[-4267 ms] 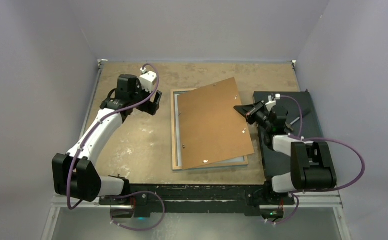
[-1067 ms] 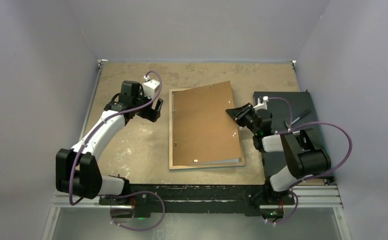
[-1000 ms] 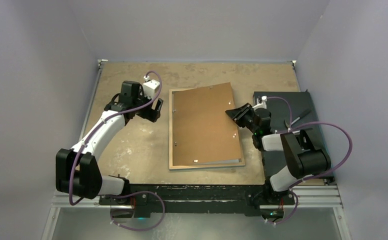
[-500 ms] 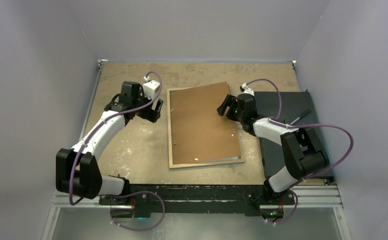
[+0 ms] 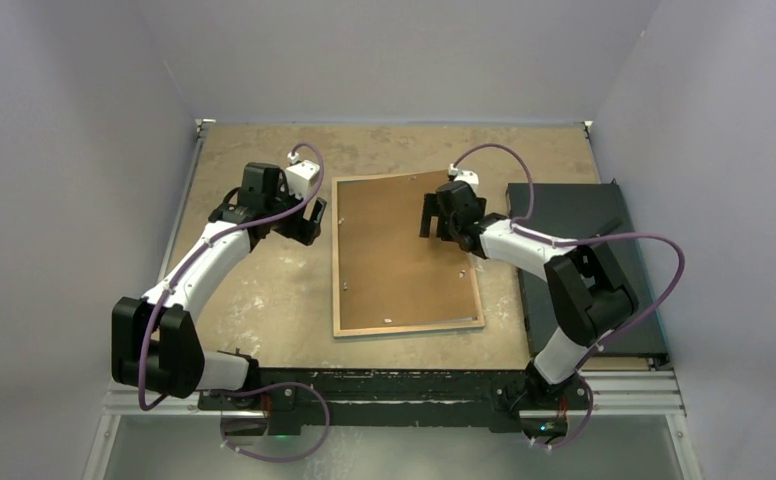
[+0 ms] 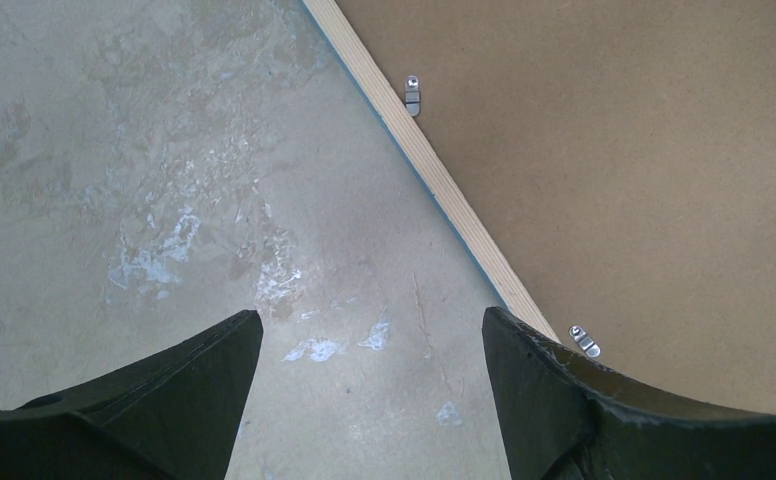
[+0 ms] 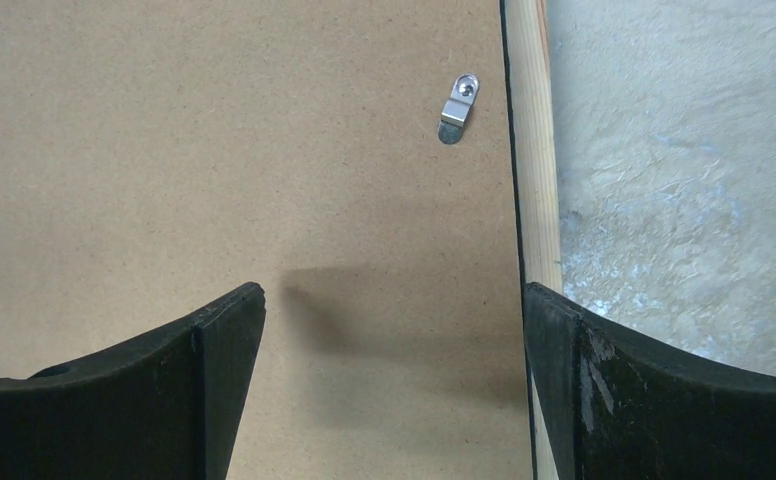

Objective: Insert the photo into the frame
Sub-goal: Turn over the photo frame item on the photo frame.

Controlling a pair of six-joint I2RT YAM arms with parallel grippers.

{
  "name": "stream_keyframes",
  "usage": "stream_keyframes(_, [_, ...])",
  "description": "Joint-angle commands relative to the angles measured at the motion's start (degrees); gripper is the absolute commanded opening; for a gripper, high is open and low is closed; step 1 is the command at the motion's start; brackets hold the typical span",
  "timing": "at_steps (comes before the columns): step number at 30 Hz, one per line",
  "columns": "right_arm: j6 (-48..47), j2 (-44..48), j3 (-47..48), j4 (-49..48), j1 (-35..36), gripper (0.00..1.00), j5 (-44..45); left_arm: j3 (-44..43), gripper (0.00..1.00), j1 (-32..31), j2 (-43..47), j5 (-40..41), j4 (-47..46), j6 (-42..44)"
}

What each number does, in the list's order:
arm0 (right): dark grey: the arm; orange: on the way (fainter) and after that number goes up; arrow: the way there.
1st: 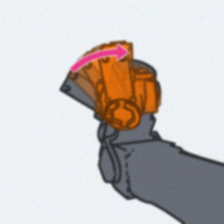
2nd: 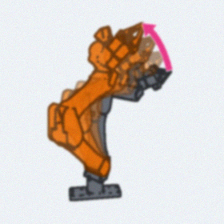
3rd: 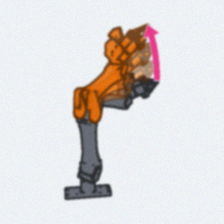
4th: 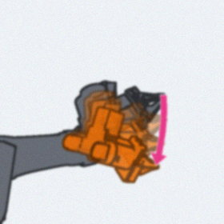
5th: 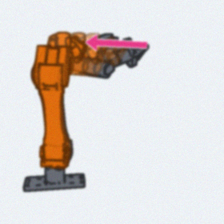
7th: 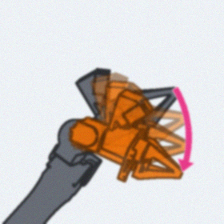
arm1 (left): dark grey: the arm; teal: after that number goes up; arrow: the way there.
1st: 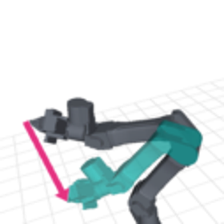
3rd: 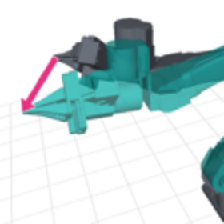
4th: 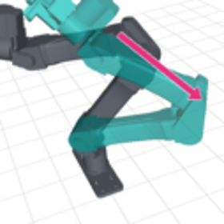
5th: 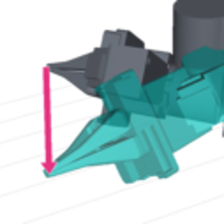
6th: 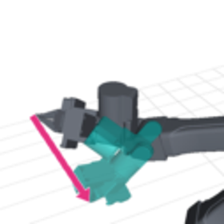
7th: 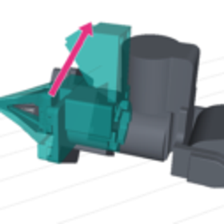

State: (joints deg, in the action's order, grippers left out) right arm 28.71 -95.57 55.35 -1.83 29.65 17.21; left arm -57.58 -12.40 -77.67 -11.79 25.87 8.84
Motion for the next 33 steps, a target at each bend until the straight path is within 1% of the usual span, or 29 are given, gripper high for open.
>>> stream_keyframes(1, [-3.58,-0.64,5.04,5.11,3.58,0.99,7.78,-0.68,0.79,-0.13,0.70,-0.69,-1.17,1.00])
stream_keyframes(4, [-4.24,-1.18,6.46,7.00,5.02,0.99,10.30,-1.00,0.79,-0.10,0.59,-0.78,-1.26,0.88])
stream_keyframes(8, [-5.21,-2.76,8.22,8.53,5.50,0.99,10.36,-1.04,0.79,-0.08,0.59,-0.64,-0.94,1.03])
stream_keyframes(11, [-5.32,-2.18,8.21,8.17,5.60,0.99,9.85,-1.04,0.79,-0.09,0.97,-0.31,-0.63,1.33])
stream_keyframes(14, [-4.83,-0.60,8.13,7.57,5.60,0.99,6.12,-1.02,0.79,-0.03,1.21,-0.07,-0.51,1.38])
stream_keyframes(18, [-4.20,2.58,8.72,6.00,5.60,0.95,3.76,-1.20,0.80,0.00,0.90,-0.23,-0.40,0.77])
stream_keyframes(20, [-3.65,4.26,9.00,5.24,5.60,0.95,3.24,-1.68,0.81,0.01,0.44,-0.33,-0.03,0.53])
stream_keyframes(22, [-3.47,5.54,9.63,5.13,5.60,0.98,2.84,-2.73,0.83,-0.05,-0.14,-0.42,0.78,0.32])
stream_keyframes(25, [-3.02,7.40,10.99,6.51,5.60,0.99,2.70,-4.41,0.87,0.05,-0.57,0.18,1.65,-0.09])
stream_keyframes(27, [-2.65,8.95,11.20,6.30,5.53,0.99,3.04,-5.62,0.93,0.10,-0.67,2.38,2.34,-0.57])
stream_keyframes(29, [-0.20,10.60,10.71,5.18,4.21,0.99,2.51,-7.76,0.94,0.06,-1.46,5.00,4.07,-0.73])
stream_keyframes(30, [2.24,10.93,11.43,7.10,2.94,0.99,1.95,-9.12,0.94,0.07,-1.81,6.71,5.01,-0.94])
stream_keyframes(31, [3.37,11.21,11.56,7.38,1.57,0.99,0.71,-10.62,0.94,0.07,-2.13,8.48,5.94,-1.06])
stream_keyframes(33, [2.55,12.12,9.22,4.87,-1.25,0.99,-4.16,-13.04,0.95,0.09,-2.07,12.50,6.91,-1.03])
